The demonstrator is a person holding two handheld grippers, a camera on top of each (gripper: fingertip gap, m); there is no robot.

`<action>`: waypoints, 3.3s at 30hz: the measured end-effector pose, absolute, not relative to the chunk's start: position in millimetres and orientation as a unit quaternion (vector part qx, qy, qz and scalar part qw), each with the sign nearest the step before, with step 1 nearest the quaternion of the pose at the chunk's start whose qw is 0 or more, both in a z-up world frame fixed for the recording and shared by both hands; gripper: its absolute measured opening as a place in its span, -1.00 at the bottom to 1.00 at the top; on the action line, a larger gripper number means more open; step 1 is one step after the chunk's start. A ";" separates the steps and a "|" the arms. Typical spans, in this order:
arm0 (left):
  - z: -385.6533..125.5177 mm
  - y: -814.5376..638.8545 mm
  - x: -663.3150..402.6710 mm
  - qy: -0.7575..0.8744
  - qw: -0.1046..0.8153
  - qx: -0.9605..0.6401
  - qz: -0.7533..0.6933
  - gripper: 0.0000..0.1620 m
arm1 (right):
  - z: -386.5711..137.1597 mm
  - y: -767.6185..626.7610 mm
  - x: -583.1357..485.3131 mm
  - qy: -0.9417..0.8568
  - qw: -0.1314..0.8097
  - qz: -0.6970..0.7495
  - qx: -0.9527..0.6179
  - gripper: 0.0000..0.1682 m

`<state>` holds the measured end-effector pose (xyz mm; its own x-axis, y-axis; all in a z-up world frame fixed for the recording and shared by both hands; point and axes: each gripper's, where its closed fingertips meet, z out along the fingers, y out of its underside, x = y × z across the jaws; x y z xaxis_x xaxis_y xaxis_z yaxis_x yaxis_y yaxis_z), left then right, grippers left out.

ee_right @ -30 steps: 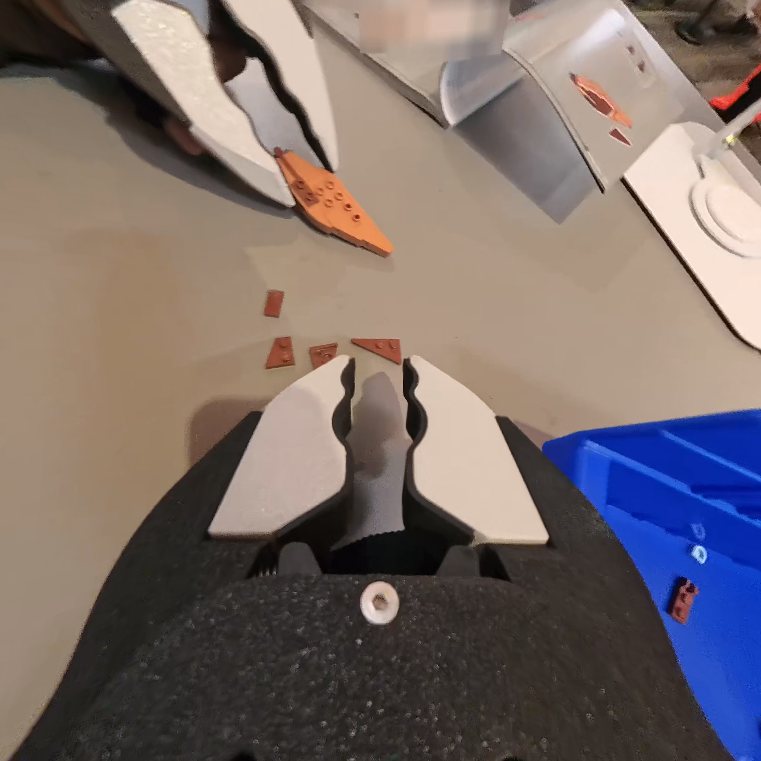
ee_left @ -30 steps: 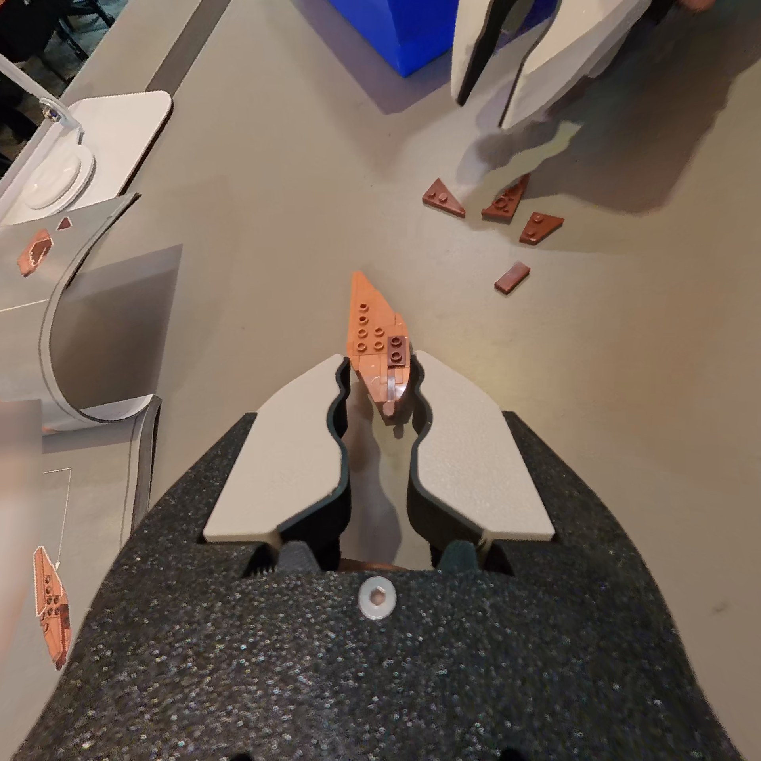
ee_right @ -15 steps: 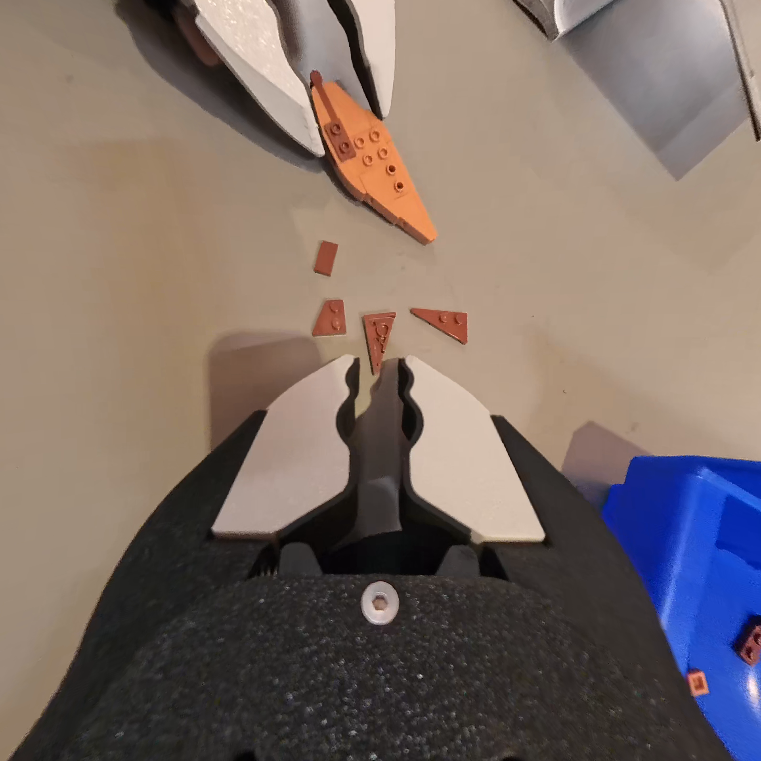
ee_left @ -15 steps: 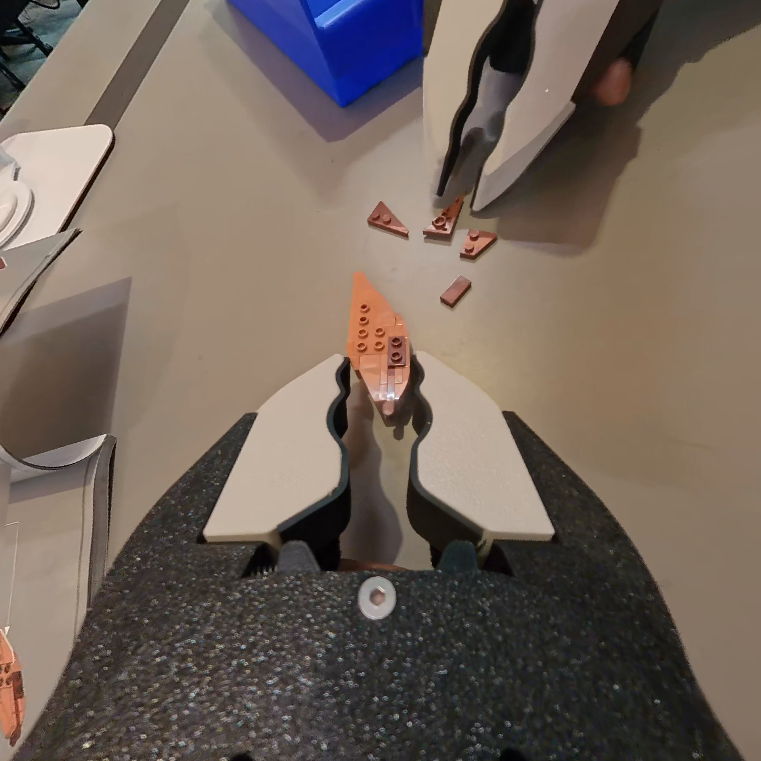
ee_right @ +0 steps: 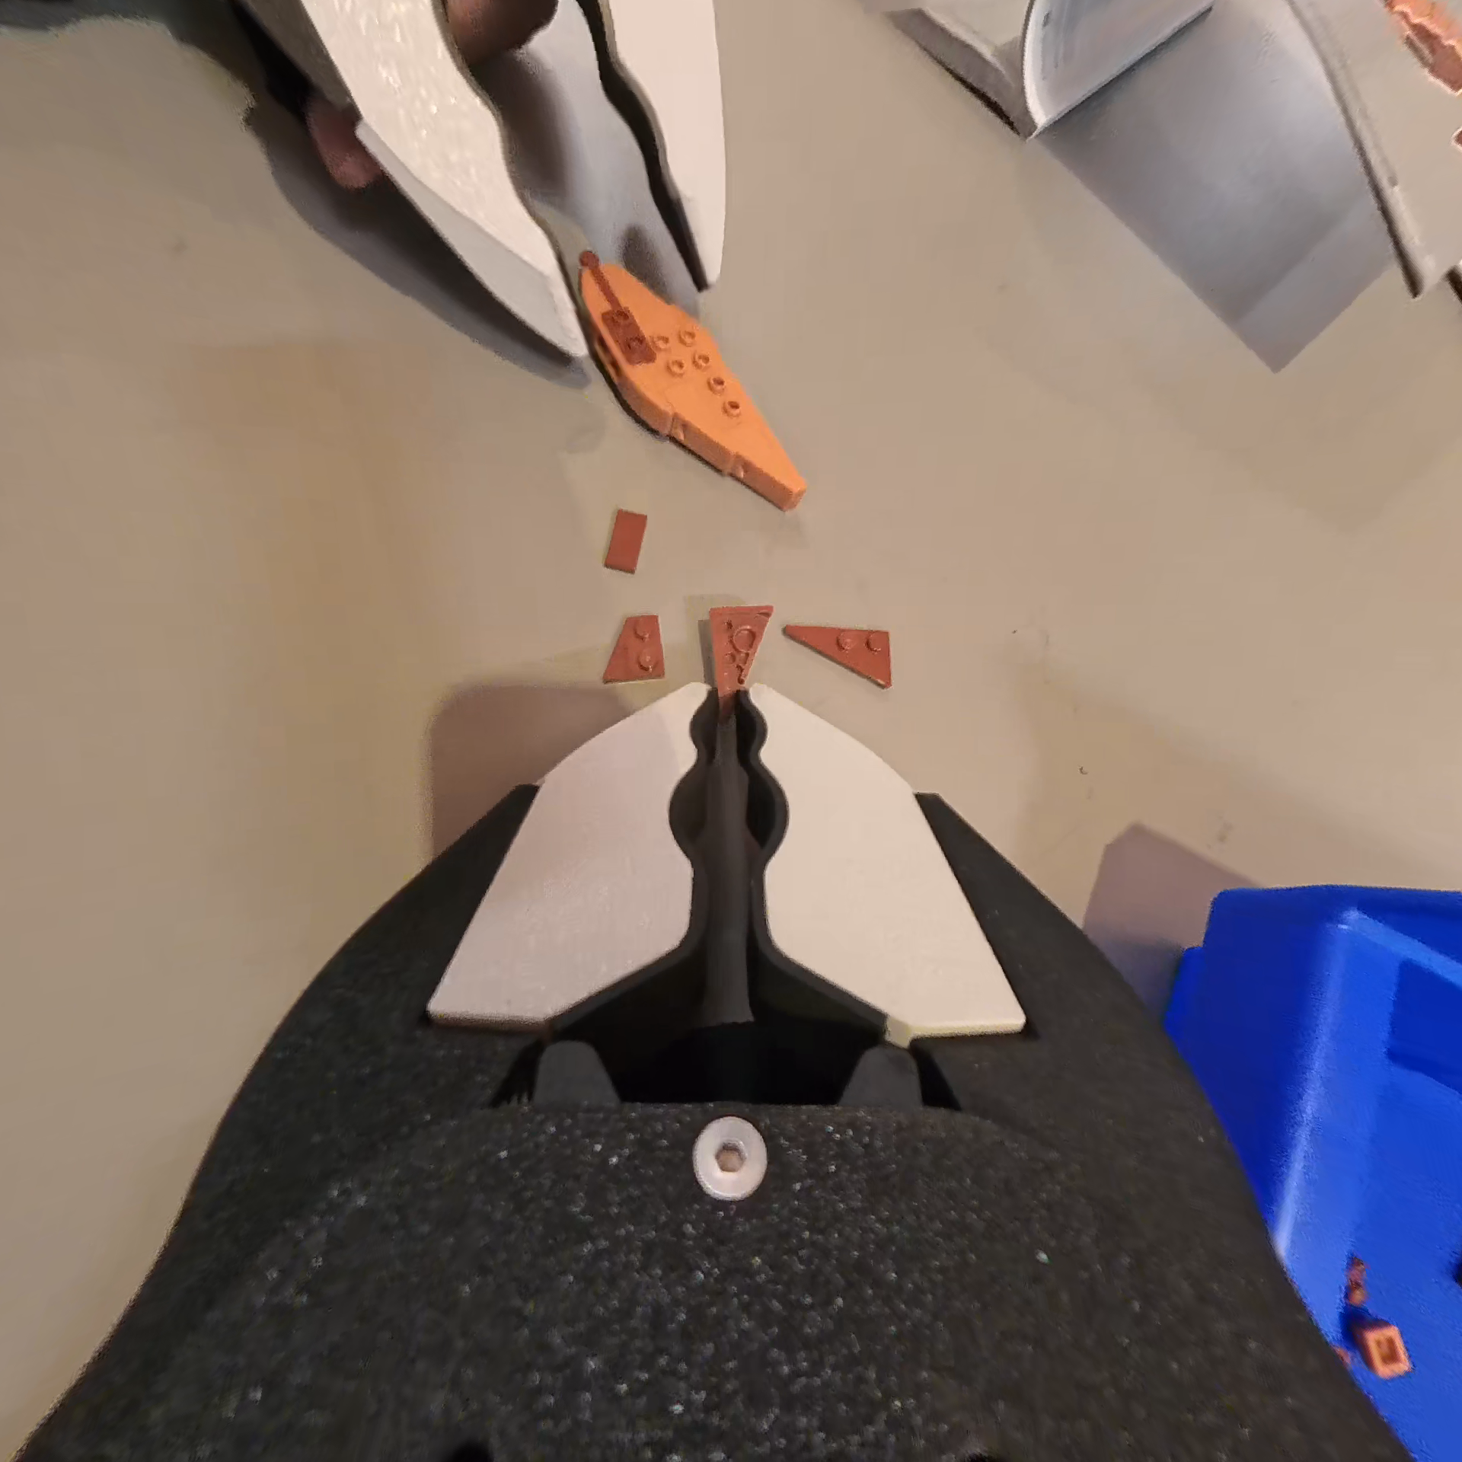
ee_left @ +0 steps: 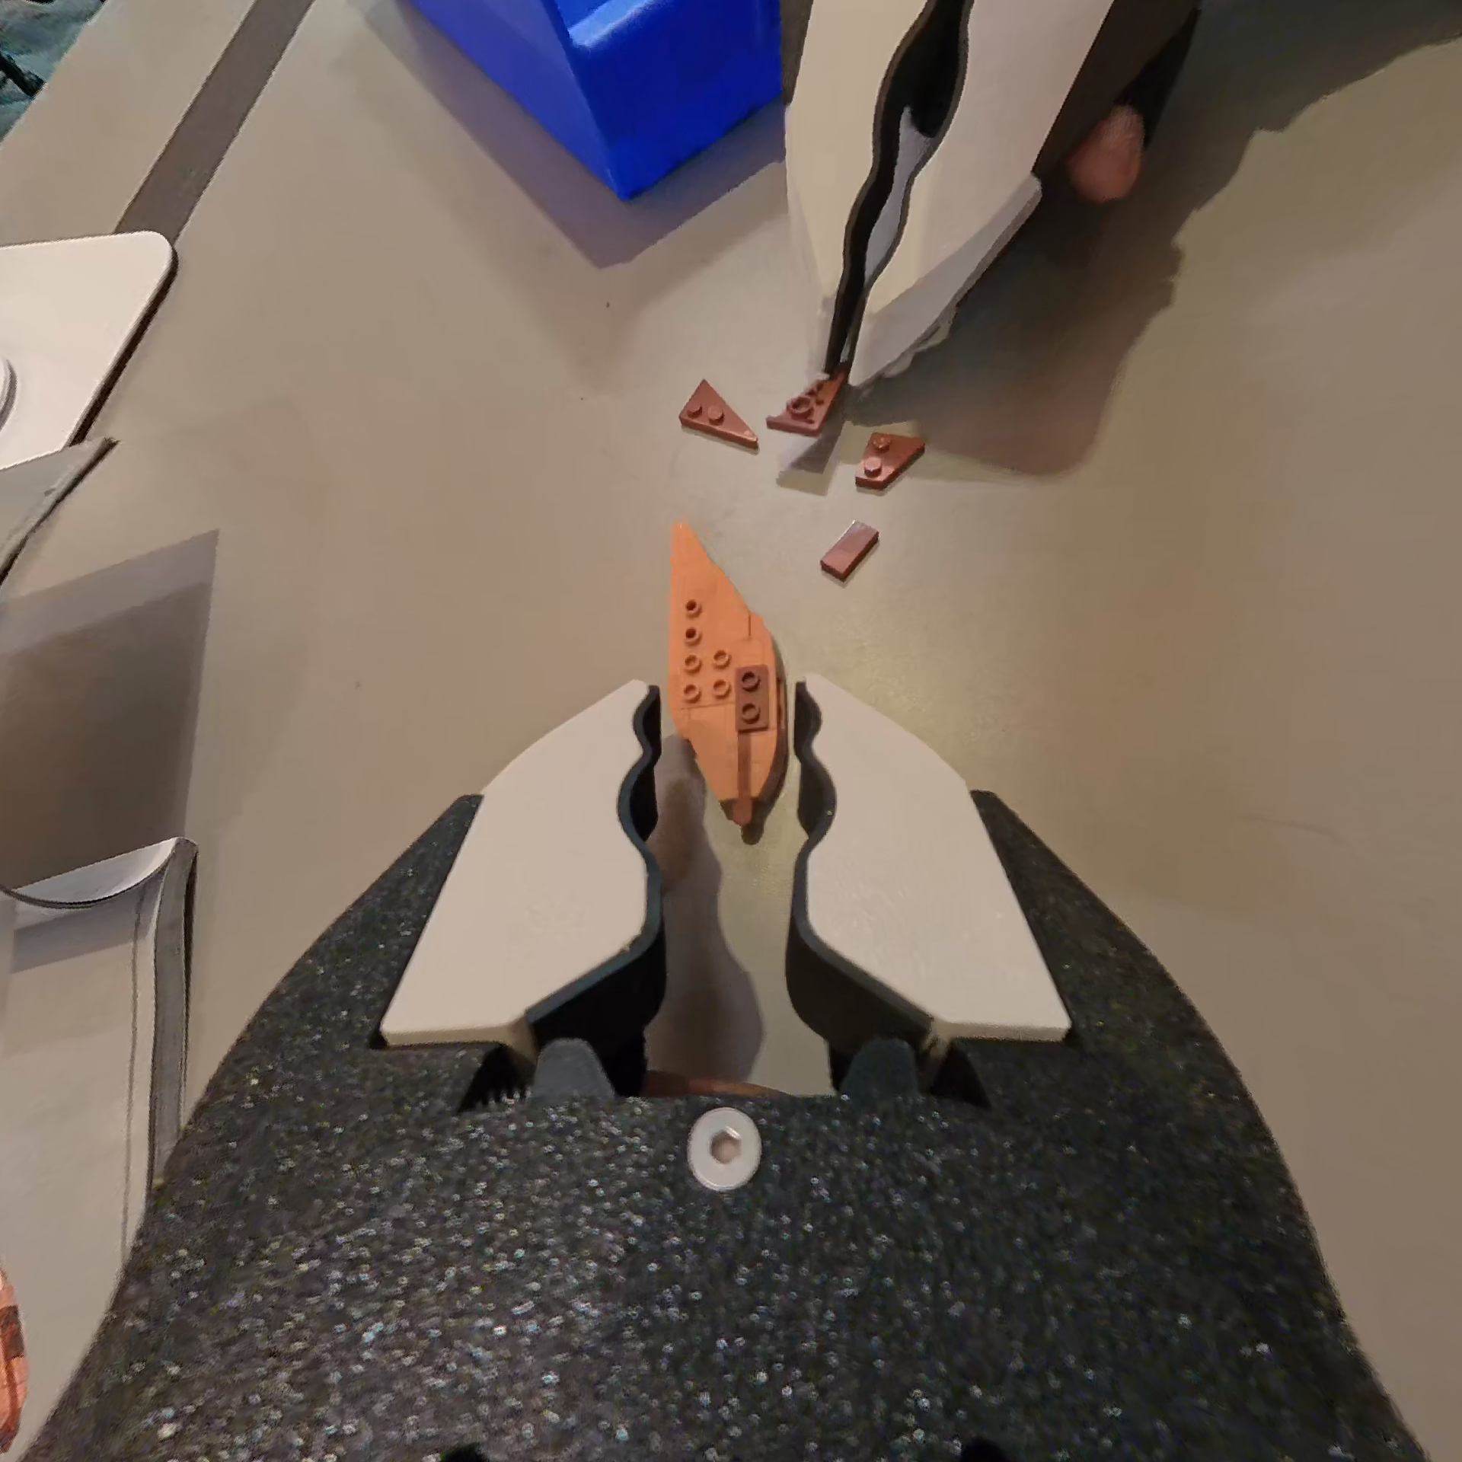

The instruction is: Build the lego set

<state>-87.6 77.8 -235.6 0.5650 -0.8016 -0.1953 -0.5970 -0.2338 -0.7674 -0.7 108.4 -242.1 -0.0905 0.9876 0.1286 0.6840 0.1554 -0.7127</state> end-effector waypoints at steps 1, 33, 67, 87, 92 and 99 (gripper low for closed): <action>-233.3 77.4 -87.7 0.449 0.427 -0.775 -0.124 -0.57 | -239.4 108.5 -1.3 -0.691 0.308 0.256 -0.602 -0.96; -175.3 69.6 -42.3 0.339 0.499 -0.720 -0.343 -0.77 | -180.3 62.9 -42.1 -0.555 0.314 0.516 -0.572 -0.95; -214.5 48.2 -50.0 0.362 0.349 -0.796 -0.337 -0.79 | -241.1 141.7 -11.5 -0.631 0.373 0.192 -0.653 -0.73; -230.4 35.5 -62.8 0.436 0.317 -0.801 -0.262 -0.58 | -243.8 135.2 -12.1 -0.652 0.339 0.224 -0.640 -0.74; -222.6 62.0 -94.7 0.390 0.375 -0.816 -0.203 -0.52 | -242.8 140.8 -10.0 -0.650 0.349 0.216 -0.640 -0.73; -242.6 64.6 -96.8 0.396 0.348 -0.831 -0.180 -0.50 | -242.7 147.5 -6.5 -0.646 0.349 0.216 -0.643 -0.71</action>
